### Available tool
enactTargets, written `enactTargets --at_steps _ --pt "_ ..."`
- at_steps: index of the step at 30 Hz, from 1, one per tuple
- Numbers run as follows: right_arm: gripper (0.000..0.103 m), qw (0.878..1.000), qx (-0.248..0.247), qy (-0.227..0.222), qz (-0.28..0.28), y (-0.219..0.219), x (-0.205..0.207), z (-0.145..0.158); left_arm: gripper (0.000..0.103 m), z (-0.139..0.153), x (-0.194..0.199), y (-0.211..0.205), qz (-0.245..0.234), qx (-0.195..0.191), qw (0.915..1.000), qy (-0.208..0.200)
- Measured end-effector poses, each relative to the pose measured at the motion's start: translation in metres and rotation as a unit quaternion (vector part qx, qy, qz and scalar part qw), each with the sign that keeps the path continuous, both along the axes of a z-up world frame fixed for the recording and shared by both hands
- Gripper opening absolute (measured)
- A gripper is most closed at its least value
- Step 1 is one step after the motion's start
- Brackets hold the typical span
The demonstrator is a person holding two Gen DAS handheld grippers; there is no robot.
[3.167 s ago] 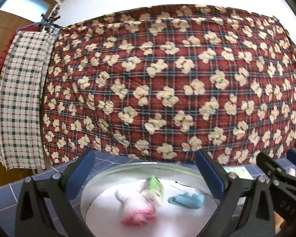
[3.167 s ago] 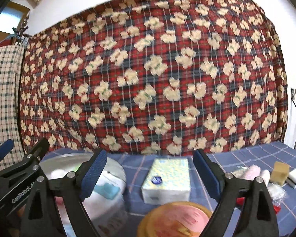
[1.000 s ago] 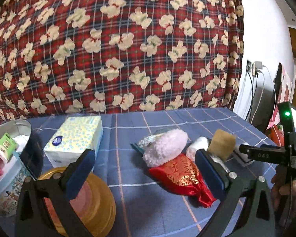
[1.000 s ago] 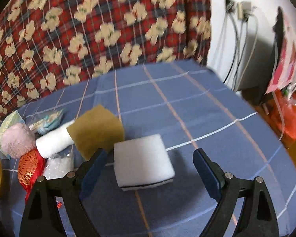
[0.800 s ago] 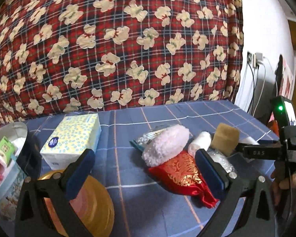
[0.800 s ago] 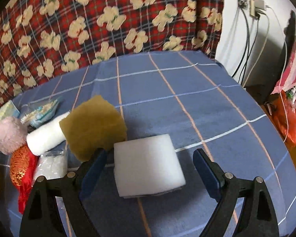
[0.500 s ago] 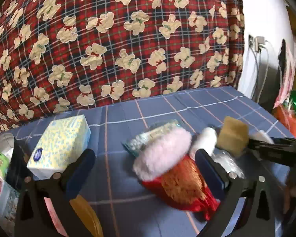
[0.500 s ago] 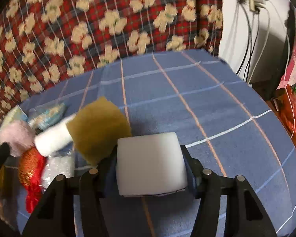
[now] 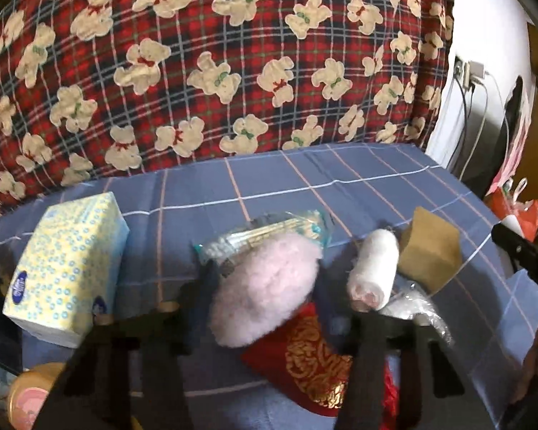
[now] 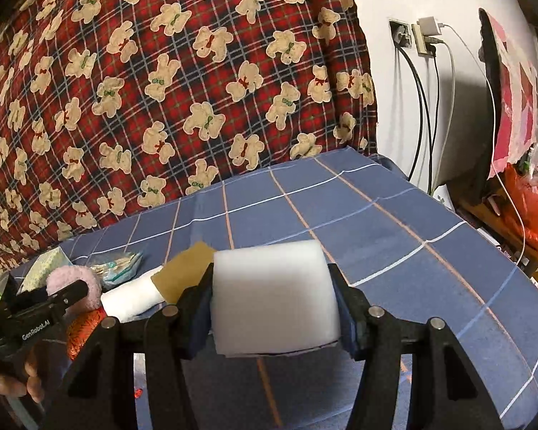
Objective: Organize soft objects
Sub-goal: 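Grasp the white foam block with the right gripper while the left grasps the pink fluffy ball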
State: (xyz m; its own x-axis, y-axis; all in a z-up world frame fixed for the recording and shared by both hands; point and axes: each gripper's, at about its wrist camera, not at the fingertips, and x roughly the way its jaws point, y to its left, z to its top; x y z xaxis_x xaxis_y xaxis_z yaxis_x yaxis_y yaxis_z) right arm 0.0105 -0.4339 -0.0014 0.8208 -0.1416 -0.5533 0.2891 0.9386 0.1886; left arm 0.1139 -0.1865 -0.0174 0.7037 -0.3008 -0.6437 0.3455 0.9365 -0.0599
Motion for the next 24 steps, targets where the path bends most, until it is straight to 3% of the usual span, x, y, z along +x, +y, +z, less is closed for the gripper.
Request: enactTargets --at_steps 1,2,7,14,17,24 --pt "0.06 1.0 0.0 -0.001 -0.001 -0.001 0.0 0.0 0.02 0.001 -0.001 0.0 -0.002 -0.002 1.0 -0.002" --pt "0.06 1.0 -0.001 -0.003 -0.003 -0.001 -0.001 0.001 0.019 0.003 -0.005 0.001 -0.009 -0.007 0.9999 -0.006" --pt "0.06 0.999 -0.021 -0.025 -0.009 0.003 -0.007 0.005 0.018 0.015 -0.024 0.012 -0.021 -0.044 0.9984 -0.028" --pt "0.06 0.993 -0.095 -0.066 -0.009 0.025 -0.018 0.017 0.018 0.036 -0.056 0.025 -0.066 -0.105 0.9901 -0.064" --pt "0.06 0.987 -0.138 -0.084 -0.009 0.036 -0.022 0.021 0.018 0.035 -0.069 0.025 -0.062 -0.089 0.9907 -0.082" --pt "0.06 0.985 -0.139 -0.1 -0.01 0.037 -0.027 0.024 0.018 0.032 -0.083 0.027 -0.054 -0.065 0.9906 -0.107"
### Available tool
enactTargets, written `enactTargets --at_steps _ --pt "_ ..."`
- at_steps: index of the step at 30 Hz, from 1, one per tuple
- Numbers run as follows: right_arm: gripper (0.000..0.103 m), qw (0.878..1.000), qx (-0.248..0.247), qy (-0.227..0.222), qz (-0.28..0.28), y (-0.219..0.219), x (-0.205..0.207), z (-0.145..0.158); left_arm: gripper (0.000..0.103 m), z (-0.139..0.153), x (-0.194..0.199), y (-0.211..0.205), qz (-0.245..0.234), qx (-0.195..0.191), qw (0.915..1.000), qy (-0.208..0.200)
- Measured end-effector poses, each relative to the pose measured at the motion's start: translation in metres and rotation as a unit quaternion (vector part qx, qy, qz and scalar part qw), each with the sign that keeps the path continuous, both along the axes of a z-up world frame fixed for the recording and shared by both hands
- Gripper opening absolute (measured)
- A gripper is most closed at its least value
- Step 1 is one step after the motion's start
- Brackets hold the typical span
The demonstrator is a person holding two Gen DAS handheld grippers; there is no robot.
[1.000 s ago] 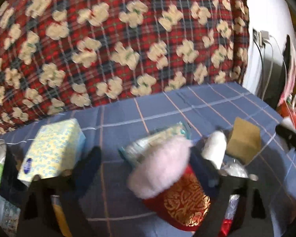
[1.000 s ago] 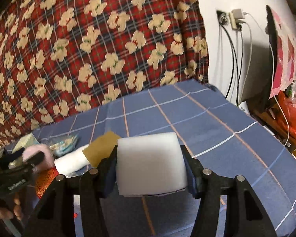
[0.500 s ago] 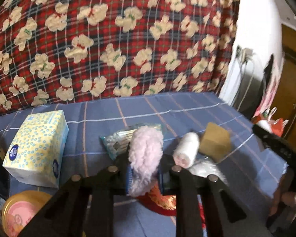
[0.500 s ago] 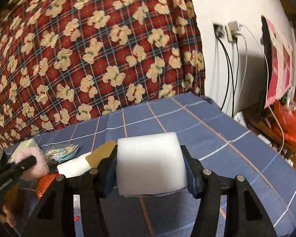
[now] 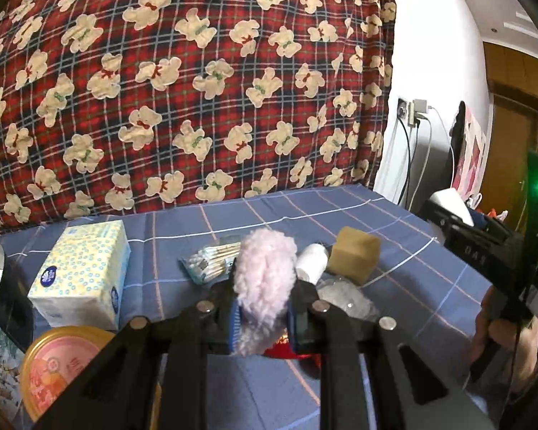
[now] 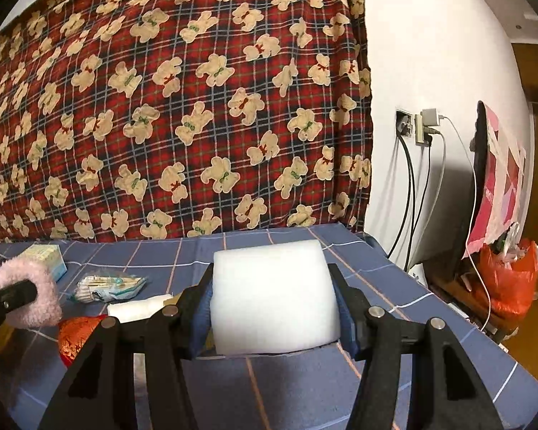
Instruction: Organize soft objects
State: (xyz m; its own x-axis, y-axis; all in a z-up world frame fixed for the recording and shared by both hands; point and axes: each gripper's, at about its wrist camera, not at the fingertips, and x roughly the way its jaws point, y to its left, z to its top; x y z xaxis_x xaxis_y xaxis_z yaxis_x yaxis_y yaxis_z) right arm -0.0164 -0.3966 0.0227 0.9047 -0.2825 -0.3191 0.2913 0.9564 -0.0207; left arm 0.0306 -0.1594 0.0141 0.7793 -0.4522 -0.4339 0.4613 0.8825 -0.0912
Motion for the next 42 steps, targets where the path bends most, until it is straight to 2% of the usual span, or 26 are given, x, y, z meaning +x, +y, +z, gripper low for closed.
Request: enactTargets --at_steps 10,16,28,42 --pt "0.06 0.999 -0.018 0.001 -0.03 0.008 -0.011 0.001 0.018 -0.001 -0.016 0.002 0.008 0.028 0.9992 -0.029" --pt "0.06 0.999 0.028 -0.009 -0.04 0.015 -0.029 0.001 0.018 0.0 -0.028 0.009 0.012 0.032 0.9987 -0.039" --pt "0.06 0.998 0.03 -0.034 0.031 0.106 -0.046 0.003 0.018 -0.001 -0.045 0.036 0.024 0.028 0.9985 -0.039" --pt "0.06 0.996 0.037 -0.044 0.071 0.17 -0.053 0.001 0.018 0.0 -0.058 0.083 0.043 0.014 0.9978 -0.049"
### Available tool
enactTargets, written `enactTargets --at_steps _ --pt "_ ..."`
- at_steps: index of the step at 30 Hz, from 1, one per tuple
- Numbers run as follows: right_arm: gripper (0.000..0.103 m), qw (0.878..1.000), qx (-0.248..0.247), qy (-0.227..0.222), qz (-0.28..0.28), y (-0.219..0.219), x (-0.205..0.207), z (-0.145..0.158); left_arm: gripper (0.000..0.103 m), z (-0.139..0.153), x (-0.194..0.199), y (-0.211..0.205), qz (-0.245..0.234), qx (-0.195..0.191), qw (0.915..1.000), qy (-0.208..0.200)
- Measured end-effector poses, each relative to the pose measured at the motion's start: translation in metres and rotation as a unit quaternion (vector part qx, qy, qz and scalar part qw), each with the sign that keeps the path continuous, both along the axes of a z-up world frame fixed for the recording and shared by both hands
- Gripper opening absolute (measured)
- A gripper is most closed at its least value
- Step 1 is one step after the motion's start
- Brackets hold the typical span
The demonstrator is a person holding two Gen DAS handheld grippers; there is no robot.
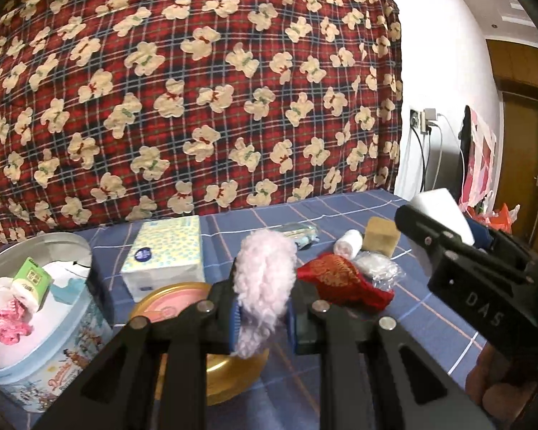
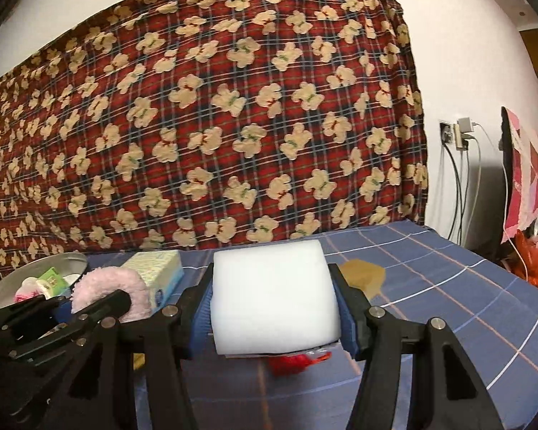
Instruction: Organize soft objects
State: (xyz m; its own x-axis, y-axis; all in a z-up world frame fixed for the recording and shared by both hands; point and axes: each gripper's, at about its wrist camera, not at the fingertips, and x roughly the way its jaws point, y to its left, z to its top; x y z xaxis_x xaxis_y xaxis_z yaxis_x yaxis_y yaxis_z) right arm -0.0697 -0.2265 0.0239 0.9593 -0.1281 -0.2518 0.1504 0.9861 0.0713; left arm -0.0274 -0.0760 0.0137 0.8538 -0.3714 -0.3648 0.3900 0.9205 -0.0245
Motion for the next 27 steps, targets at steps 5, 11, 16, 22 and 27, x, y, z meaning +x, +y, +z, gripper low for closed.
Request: enactTargets --at_steps 5,11,16,22,27 --pt "0.061 1.0 0.003 0.005 0.024 0.024 0.003 -0.001 0.018 -0.001 -0.002 0.02 0.01 -0.004 0.9999 0.002" --pt "0.061 0.998 -0.008 0.007 0.059 0.06 0.007 -0.002 0.018 -0.001 -0.002 0.051 0.038 -0.009 0.9993 0.0" --pt "0.061 0.996 -0.009 0.013 0.085 0.085 0.013 -0.004 0.018 -0.002 -0.001 0.075 0.06 -0.011 0.9982 -0.002" --pt "0.061 0.993 -0.004 0.023 0.113 0.113 0.02 -0.005 0.018 -0.002 0.0 0.1 0.08 -0.016 0.9966 -0.006" --pt "0.061 0.991 -0.005 0.03 0.132 0.132 0.024 -0.003 0.018 0.0 0.002 0.121 0.094 -0.021 0.9953 -0.008"
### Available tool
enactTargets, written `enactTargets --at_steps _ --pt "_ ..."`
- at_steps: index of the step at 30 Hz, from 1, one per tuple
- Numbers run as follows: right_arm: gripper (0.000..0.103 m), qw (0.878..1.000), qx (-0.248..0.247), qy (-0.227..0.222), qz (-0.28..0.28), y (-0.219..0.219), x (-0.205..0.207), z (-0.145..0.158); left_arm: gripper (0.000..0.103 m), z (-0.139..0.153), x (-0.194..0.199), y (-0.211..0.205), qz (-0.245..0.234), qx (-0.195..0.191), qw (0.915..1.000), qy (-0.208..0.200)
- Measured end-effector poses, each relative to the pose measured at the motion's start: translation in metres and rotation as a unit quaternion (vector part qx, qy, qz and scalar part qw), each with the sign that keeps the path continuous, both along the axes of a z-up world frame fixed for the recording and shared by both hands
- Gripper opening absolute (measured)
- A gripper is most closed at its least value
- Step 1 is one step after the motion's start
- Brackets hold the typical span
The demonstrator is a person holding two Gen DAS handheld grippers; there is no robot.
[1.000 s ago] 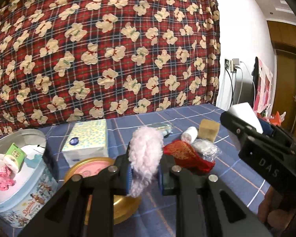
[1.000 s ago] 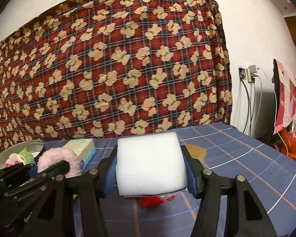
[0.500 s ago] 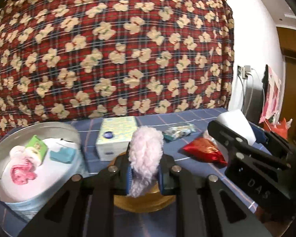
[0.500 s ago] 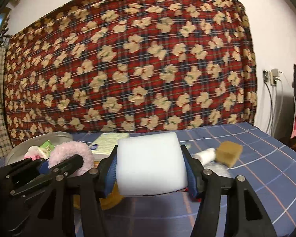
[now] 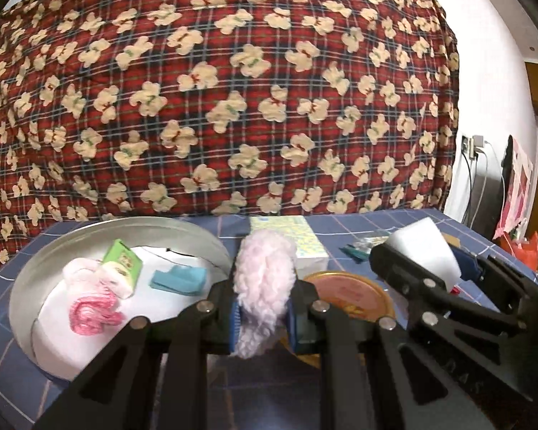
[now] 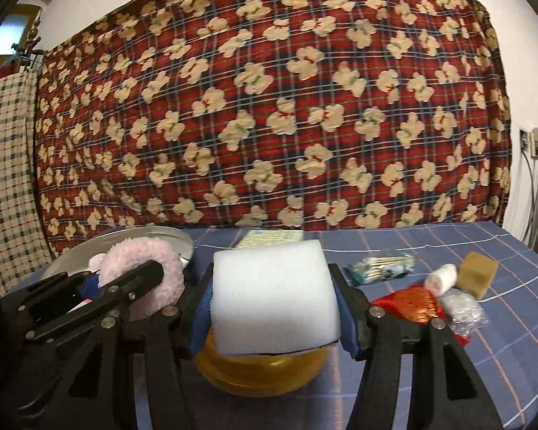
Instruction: Organize soft objects
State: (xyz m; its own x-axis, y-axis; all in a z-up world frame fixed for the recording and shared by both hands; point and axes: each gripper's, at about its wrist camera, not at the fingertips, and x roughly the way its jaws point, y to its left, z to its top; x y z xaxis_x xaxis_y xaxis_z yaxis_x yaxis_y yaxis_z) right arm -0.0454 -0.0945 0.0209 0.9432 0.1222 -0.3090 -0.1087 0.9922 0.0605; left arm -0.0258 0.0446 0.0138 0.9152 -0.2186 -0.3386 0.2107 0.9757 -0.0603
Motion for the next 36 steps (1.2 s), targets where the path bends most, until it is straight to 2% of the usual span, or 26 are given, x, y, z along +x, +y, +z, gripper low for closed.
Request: enactTargets --at_steps 8,17,22,36 --pt "0.061 0.999 0.015 0.011 0.028 0.029 0.016 0.01 0.018 0.012 0.002 0.032 0.029 0.001 0.9994 -0.02" --pt "0.061 0.998 0.019 0.003 0.059 0.065 0.027 0.024 0.018 0.023 0.017 0.074 0.079 -0.001 0.9964 -0.031" --pt "0.061 0.997 0.037 -0.006 0.069 0.082 0.038 0.034 0.018 0.028 0.027 0.097 0.11 0.003 0.9933 -0.034" --pt "0.061 0.995 0.052 -0.02 0.079 0.136 0.082 0.033 0.018 0.017 0.06 0.151 0.183 0.004 0.983 0.003"
